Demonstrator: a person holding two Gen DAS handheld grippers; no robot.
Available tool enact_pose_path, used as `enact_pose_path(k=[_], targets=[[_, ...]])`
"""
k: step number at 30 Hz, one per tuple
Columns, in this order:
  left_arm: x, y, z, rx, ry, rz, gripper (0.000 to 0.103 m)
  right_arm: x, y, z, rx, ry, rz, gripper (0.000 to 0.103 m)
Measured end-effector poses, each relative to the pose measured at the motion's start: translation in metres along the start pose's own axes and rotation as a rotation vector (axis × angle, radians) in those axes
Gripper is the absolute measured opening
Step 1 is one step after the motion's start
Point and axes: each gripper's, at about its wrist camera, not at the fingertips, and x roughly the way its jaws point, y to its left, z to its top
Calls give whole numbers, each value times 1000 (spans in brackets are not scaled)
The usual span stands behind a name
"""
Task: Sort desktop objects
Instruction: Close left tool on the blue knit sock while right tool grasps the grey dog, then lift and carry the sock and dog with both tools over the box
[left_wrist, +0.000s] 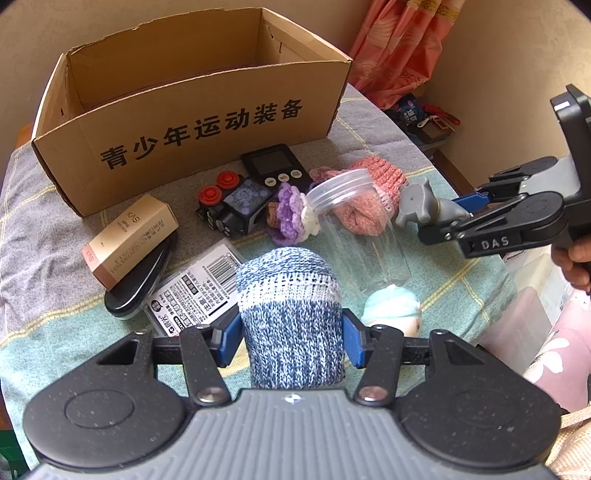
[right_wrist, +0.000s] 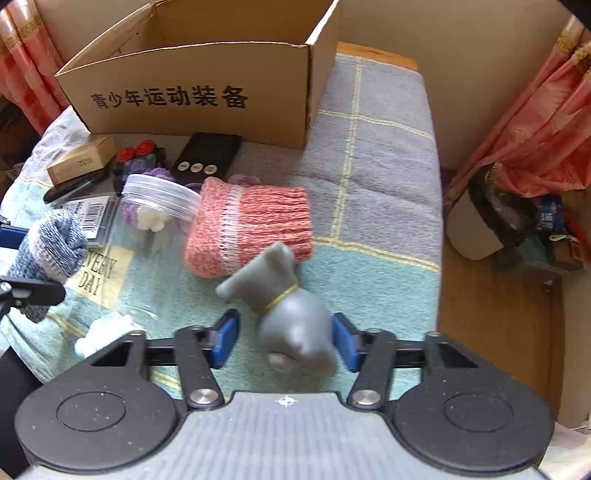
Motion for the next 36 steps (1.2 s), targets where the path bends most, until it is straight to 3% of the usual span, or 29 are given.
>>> enact_pose_path(k=[18,36], targets=[[-17,0,6,16,-29,1,54,-41,6,14,-51,-77,38,49],[-50,24,72,34,-118,42,54,-84,28,103,-138,-222,50,49]])
